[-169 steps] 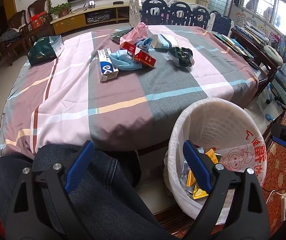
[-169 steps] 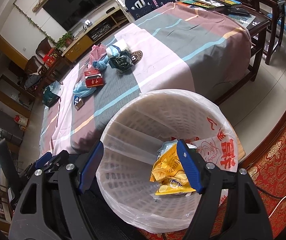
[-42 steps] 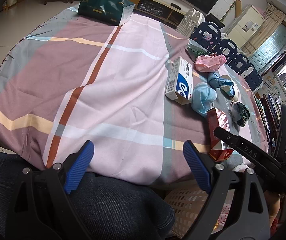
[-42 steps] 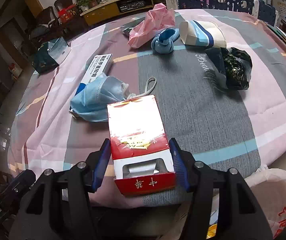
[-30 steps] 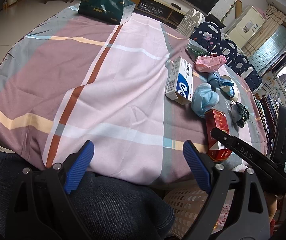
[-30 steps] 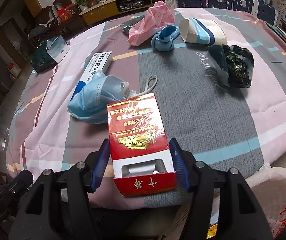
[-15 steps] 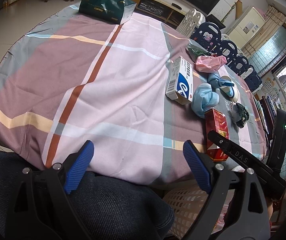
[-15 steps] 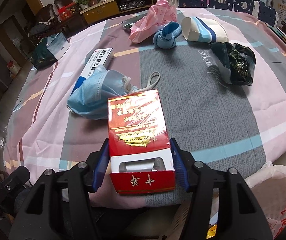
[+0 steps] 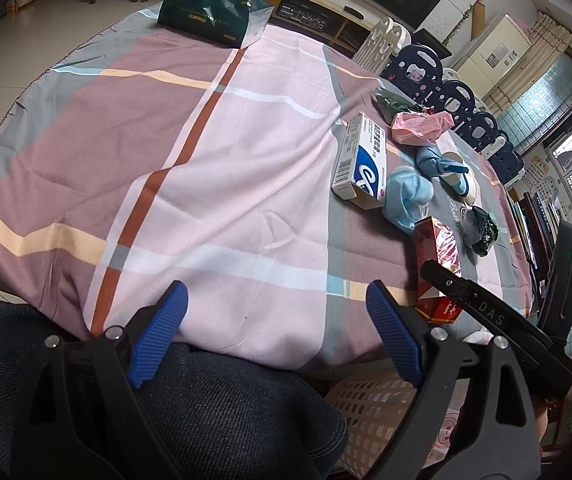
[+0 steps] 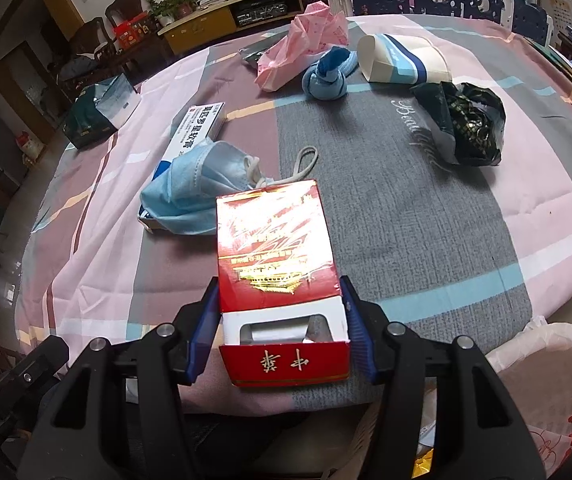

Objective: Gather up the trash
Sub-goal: 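Lift the red cigarette box off the table with the right tool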

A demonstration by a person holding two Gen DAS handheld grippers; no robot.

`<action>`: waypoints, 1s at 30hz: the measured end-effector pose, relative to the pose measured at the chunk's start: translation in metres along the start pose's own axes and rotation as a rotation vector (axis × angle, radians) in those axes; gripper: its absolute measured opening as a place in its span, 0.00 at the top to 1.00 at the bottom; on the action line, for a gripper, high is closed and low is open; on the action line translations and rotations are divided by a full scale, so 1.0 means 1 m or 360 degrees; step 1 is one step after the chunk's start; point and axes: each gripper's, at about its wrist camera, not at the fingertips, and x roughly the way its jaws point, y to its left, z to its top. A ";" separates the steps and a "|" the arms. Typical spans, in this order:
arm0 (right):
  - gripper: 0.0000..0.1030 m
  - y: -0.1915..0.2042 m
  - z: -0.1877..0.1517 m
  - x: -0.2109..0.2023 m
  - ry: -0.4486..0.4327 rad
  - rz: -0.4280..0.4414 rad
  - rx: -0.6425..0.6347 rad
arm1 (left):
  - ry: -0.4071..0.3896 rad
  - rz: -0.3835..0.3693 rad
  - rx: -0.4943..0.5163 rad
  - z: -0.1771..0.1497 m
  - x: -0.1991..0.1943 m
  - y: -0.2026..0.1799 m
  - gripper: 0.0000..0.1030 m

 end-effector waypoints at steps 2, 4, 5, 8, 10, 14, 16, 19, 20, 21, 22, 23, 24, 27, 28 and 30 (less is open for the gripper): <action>0.45 -0.001 0.001 -0.002 -0.0008 0.0003 0.0008 | 0.0000 -0.0001 0.0000 0.000 0.000 0.000 0.12; 0.45 -0.002 0.002 -0.005 -0.0017 0.0006 0.0017 | 0.0000 -0.0001 -0.0001 0.000 0.000 0.000 0.12; 0.45 -0.003 0.002 -0.006 -0.0021 0.0008 0.0022 | 0.0001 -0.0001 -0.0001 0.001 0.000 0.001 0.12; 0.45 -0.005 0.003 -0.012 -0.0040 0.0016 0.0039 | 0.0001 0.0000 -0.0004 0.000 0.000 0.001 0.12; 0.45 -0.006 0.004 -0.018 -0.0063 0.0028 0.0045 | 0.0002 0.0003 -0.0007 -0.001 0.001 0.000 0.12; 0.45 -0.008 0.004 -0.033 -0.0127 0.0050 0.0037 | 0.0008 0.0007 -0.0012 -0.002 0.002 0.000 0.12; 0.45 -0.010 0.003 -0.037 -0.0143 0.0047 0.0035 | 0.0011 0.0013 -0.0010 -0.003 0.002 -0.002 0.12; 0.45 -0.017 0.001 -0.044 -0.0163 0.0061 0.0062 | 0.0013 0.0017 -0.0010 -0.001 0.003 -0.001 0.12; 0.45 -0.022 0.000 -0.047 -0.0169 0.0071 0.0086 | 0.0015 0.0017 -0.0011 -0.002 0.003 -0.001 0.12; 0.45 -0.025 -0.001 -0.048 -0.0172 0.0075 0.0104 | 0.0016 0.0016 -0.0014 -0.002 0.003 -0.001 0.12; 0.45 -0.029 -0.002 -0.049 -0.0176 0.0078 0.0122 | 0.0016 0.0016 -0.0014 -0.001 0.003 0.000 0.12; 0.45 -0.032 -0.002 -0.050 -0.0176 0.0080 0.0136 | 0.0017 0.0017 -0.0016 -0.001 0.003 0.000 0.12; 0.45 -0.035 -0.003 -0.050 -0.0174 0.0083 0.0152 | 0.0018 0.0018 -0.0016 -0.001 0.003 0.000 0.12; 0.45 -0.042 -0.007 -0.050 -0.0163 0.0094 0.0196 | 0.0018 0.0020 -0.0016 -0.001 0.003 0.000 0.12; 0.45 -0.043 -0.008 -0.051 -0.0162 0.0095 0.0203 | 0.0019 0.0020 -0.0017 -0.001 0.003 0.000 0.12; 0.45 -0.044 -0.010 -0.050 -0.0158 0.0097 0.0216 | 0.0019 0.0019 -0.0017 -0.001 0.003 0.000 0.12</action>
